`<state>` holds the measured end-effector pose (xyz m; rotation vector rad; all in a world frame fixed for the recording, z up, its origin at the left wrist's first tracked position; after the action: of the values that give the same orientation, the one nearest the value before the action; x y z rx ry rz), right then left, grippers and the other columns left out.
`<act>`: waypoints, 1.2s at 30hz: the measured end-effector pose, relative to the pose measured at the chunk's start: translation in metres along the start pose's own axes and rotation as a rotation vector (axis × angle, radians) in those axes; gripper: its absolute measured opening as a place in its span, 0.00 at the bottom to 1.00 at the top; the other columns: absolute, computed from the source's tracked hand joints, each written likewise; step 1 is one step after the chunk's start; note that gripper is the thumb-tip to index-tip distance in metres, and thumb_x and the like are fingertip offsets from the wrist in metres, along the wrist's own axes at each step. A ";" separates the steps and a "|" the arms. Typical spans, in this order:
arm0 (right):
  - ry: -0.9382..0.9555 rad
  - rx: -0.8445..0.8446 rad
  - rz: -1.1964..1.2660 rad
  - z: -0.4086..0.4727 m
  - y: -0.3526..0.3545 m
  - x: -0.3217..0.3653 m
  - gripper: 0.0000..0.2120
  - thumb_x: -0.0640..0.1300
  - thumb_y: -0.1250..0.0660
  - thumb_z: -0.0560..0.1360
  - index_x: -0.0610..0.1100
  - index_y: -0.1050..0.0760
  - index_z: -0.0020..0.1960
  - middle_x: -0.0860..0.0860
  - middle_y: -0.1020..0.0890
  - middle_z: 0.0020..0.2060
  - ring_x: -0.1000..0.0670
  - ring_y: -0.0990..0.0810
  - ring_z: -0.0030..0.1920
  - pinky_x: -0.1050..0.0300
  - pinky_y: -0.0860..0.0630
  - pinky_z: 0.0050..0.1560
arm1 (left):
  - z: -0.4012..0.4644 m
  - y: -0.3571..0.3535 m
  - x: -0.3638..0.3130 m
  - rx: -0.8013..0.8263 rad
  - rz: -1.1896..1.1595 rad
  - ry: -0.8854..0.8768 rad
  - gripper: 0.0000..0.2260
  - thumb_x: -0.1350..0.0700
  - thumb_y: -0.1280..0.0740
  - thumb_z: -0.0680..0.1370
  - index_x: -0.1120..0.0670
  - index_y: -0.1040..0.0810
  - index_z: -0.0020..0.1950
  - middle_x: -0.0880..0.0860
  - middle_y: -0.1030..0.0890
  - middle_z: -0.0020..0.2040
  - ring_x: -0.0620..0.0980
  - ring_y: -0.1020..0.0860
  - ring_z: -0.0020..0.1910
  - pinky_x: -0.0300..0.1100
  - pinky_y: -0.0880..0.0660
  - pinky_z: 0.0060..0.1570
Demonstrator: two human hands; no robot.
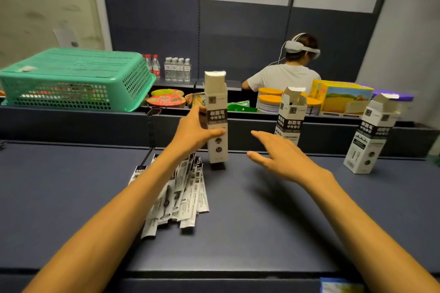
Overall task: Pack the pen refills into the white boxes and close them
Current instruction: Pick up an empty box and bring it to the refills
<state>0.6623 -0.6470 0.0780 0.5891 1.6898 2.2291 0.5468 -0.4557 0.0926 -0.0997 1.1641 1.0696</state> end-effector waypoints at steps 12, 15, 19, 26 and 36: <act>0.089 0.049 0.065 0.006 -0.006 0.025 0.33 0.61 0.42 0.80 0.52 0.48 0.79 0.50 0.40 0.77 0.47 0.39 0.76 0.45 0.37 0.73 | -0.080 0.114 -0.036 -0.333 0.365 -0.268 0.28 0.52 0.23 0.69 0.51 0.30 0.66 0.50 0.21 0.55 0.46 0.23 0.52 0.36 0.23 0.48; 0.112 0.042 0.091 0.008 -0.011 0.045 0.32 0.61 0.42 0.80 0.52 0.47 0.79 0.51 0.38 0.77 0.48 0.38 0.75 0.45 0.37 0.73 | -0.092 0.125 -0.009 -0.340 0.431 -0.257 0.29 0.54 0.22 0.68 0.53 0.28 0.66 0.54 0.21 0.58 0.50 0.23 0.53 0.49 0.22 0.51; 0.103 0.065 0.179 0.014 -0.023 0.068 0.28 0.61 0.40 0.79 0.53 0.39 0.76 0.50 0.28 0.70 0.48 0.28 0.68 0.44 0.29 0.67 | -0.096 0.123 0.021 -0.324 0.455 -0.278 0.29 0.57 0.22 0.67 0.54 0.27 0.66 0.54 0.22 0.57 0.53 0.23 0.53 0.51 0.24 0.51; -0.081 0.006 0.246 0.041 -0.045 0.102 0.18 0.61 0.35 0.76 0.50 0.23 0.59 0.51 0.18 0.53 0.50 0.21 0.51 0.52 0.23 0.51 | -0.076 0.116 0.051 -0.260 0.378 -0.340 0.30 0.57 0.22 0.69 0.52 0.29 0.67 0.53 0.23 0.56 0.50 0.26 0.53 0.52 0.24 0.51; -0.359 0.005 0.117 0.076 -0.069 0.124 0.28 0.70 0.31 0.68 0.43 0.25 0.36 0.48 0.20 0.33 0.48 0.21 0.36 0.56 0.28 0.35 | -0.072 0.124 0.060 -0.288 0.259 -0.399 0.31 0.55 0.22 0.69 0.50 0.30 0.68 0.50 0.24 0.57 0.49 0.26 0.55 0.43 0.25 0.51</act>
<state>0.5883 -0.5067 0.0476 1.0422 1.5104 2.0395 0.4065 -0.3925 0.0684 0.0412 0.6705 1.4085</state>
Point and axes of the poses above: each hand's wrist, its own z-axis towards the middle knuckle, its own y-axis out of the back of the hand, x = y × z, the point moved 4 cm from there along z, towards the middle knuckle
